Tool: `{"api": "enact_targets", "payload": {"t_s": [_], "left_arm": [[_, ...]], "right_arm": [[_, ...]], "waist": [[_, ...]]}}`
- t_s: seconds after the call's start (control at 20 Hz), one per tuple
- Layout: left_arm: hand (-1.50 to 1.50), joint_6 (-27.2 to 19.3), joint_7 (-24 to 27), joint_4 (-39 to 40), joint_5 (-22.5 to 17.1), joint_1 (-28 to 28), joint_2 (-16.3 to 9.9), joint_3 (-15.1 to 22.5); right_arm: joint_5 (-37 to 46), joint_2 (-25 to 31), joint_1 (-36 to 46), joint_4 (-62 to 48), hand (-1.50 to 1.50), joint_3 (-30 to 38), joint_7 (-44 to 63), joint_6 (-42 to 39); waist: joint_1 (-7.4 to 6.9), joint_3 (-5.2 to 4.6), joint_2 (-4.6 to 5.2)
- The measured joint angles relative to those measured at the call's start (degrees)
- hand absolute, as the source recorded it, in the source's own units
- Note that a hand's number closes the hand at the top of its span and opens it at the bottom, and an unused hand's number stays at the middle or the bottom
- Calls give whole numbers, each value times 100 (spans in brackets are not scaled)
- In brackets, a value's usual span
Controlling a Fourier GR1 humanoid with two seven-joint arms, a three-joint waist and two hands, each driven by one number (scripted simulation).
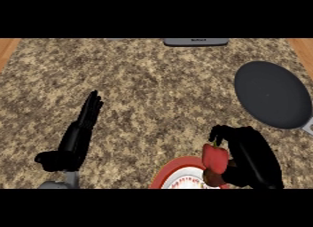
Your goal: Pick the bell pepper from the plate and place it in the pan
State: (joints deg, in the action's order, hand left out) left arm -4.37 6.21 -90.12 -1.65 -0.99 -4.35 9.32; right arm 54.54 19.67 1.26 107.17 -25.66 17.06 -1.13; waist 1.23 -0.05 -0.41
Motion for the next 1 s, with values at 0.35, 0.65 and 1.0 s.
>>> {"api": "enact_targets", "payload": {"t_s": [0.35,0.65,1.0], "left_arm": [[0,35,-91,-113,16,4,14,15],[0,142,8,6,-2,-61,-11,-70],[0,215,-42,12,-7,-134,-2,-116]], "right_arm": [[-502,-42,-627,1225,150,614,-58,412],[-1507,-164,-506,972,150,1686,-211,481],[-2111,-174,257,-768,150,2816,-1144,922]], "waist": [[-54,5,20],[-101,7,39],[-157,10,52]]}}
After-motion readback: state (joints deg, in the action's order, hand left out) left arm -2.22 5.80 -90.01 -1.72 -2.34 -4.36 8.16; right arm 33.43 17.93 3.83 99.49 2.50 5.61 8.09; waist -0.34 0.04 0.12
